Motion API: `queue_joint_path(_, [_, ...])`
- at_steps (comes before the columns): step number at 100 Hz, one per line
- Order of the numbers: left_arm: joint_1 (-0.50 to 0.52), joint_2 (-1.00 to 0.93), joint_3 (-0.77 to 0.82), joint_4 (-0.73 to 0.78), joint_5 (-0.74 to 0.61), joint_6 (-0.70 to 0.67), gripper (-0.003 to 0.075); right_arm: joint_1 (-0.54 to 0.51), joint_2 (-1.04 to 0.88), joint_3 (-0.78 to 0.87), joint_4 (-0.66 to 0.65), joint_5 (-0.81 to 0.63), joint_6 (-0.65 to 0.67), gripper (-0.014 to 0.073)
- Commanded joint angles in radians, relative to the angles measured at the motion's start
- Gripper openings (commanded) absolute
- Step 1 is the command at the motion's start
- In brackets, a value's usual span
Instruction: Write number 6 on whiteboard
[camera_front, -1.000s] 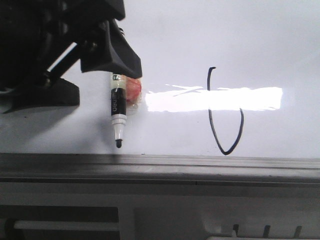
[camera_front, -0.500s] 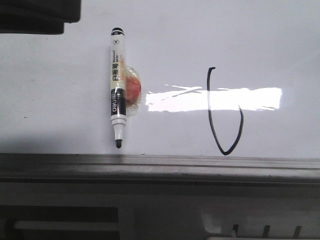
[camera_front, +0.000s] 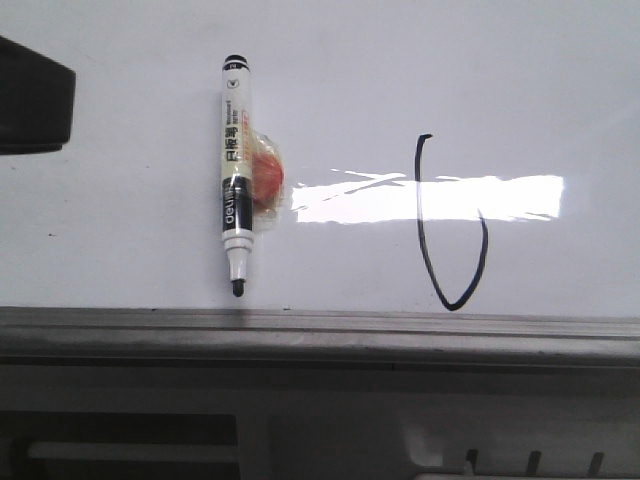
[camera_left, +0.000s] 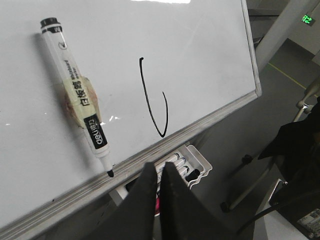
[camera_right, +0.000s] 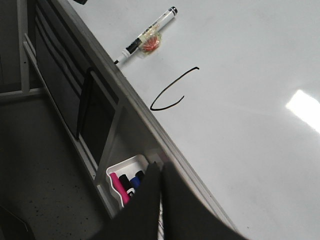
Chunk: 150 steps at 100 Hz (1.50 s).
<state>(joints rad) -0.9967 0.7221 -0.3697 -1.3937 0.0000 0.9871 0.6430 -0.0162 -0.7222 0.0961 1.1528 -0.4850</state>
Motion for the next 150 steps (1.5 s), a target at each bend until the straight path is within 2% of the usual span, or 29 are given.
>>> queue_joint_path(1, [0.002, 0.0, -0.027, 0.005, 0.0, 0.002, -0.0019, -0.008, -0.003, -0.016, -0.003, -0.063, 0.004, -0.0063])
queue_joint_path(44, [0.002, 0.0, -0.027, 0.01, 0.0, 0.002, -0.0019, -0.008, -0.003, -0.016, -0.003, -0.063, 0.004, -0.0063])
queue_joint_path(65, [0.002, -0.083, 0.067, 0.11, -0.206, 0.002, -0.0019, -0.008, -0.003, -0.016, -0.003, -0.063, 0.004, -0.0063])
queue_joint_path(72, [0.002, -0.13, 0.116, 0.192, -0.254, -0.002, -0.0019, -0.008, -0.003, -0.016, -0.003, -0.063, 0.004, -0.0063])
queue_joint_path(84, [0.024, -0.238, 0.2, 0.463, -0.266, -0.067, -0.0019, -0.008, -0.003, -0.016, -0.003, -0.063, 0.004, -0.0063])
queue_joint_path(93, [0.089, -0.328, 0.259, 0.556, -0.276, -0.155, -0.0019, -0.008, -0.003, -0.016, -0.003, -0.063, 0.004, -0.0063])
queue_joint_path(100, [0.165, -0.396, 0.306, 0.646, -0.276, -0.277, -0.0019, -0.008, -0.003, -0.016, -0.003, -0.063, 0.004, -0.0063])
queue_joint_path(107, [0.253, -0.457, 0.35, 0.825, -0.271, -0.467, -0.0019, -0.008, -0.003, -0.016, -0.003, -0.063, 0.004, -0.0063])
queue_joint_path(117, [0.373, -0.534, 0.396, 1.168, -0.269, -0.784, -0.0019, -0.008, -0.003, -0.016, -0.003, -0.063, 0.004, -0.0063])
queue_joint_path(124, [0.45, -0.58, 0.419, 1.312, -0.259, -0.925, -0.0019, -0.008, -0.003, -0.016, -0.003, -0.063, 0.004, -0.0063])
queue_joint_path(136, [0.573, -0.648, 0.419, 1.307, -0.11, -0.951, -0.0019, -0.008, -0.003, -0.016, -0.003, -0.063, 0.004, -0.0063])
queue_joint_path(150, [0.667, -0.717, 0.419, 1.297, 0.091, -0.951, -0.0019, -0.008, -0.003, -0.016, -0.003, -0.063, 0.004, -0.0063])
